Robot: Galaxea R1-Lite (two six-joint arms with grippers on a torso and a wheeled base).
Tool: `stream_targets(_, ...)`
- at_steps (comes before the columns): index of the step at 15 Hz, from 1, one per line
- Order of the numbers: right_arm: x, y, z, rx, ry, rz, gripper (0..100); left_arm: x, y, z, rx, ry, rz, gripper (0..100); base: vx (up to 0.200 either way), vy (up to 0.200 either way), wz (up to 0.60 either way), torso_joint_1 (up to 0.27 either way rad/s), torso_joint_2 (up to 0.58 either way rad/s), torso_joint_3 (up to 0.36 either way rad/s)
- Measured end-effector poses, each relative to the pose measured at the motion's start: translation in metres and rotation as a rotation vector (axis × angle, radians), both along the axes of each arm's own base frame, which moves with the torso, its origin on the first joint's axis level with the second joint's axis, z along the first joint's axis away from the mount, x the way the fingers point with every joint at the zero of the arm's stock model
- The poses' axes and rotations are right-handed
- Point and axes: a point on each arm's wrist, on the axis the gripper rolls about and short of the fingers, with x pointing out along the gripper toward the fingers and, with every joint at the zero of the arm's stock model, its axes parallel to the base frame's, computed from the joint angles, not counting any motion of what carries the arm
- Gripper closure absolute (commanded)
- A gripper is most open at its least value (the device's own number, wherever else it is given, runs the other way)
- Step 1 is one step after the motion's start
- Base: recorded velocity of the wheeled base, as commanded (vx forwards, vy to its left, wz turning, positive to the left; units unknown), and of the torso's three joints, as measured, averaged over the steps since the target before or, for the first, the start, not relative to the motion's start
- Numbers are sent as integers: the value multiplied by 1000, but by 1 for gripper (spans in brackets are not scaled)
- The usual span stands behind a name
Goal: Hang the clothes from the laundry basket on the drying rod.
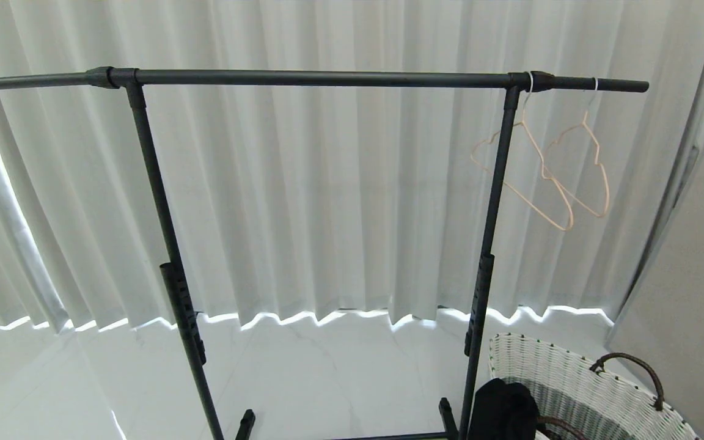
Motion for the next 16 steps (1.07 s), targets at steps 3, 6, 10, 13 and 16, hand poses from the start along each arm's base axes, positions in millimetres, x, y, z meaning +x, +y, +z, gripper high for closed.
stream_targets(3,0,0,0,-6,1,2,0,0,0,0,-13,2,0,0,0,0,0,0,0,0)
stream_targets(6,1,0,0,-15,13,11,0,0,0,0,-14,1,1,0,0,0,0,0,0,0)
stream_targets(10,5,-1,1,-48,67,64,0,0,0,0,-19,2,3,0,0,0,0,0,0,0)
stream_targets(13,8,-1,2,-96,93,102,0,0,0,0,-20,2,3,0,0,0,0,0,0,0)
stream_targets(16,11,0,3,-120,130,127,0,0,0,0,-20,2,3,0,0,0,0,0,0,0)
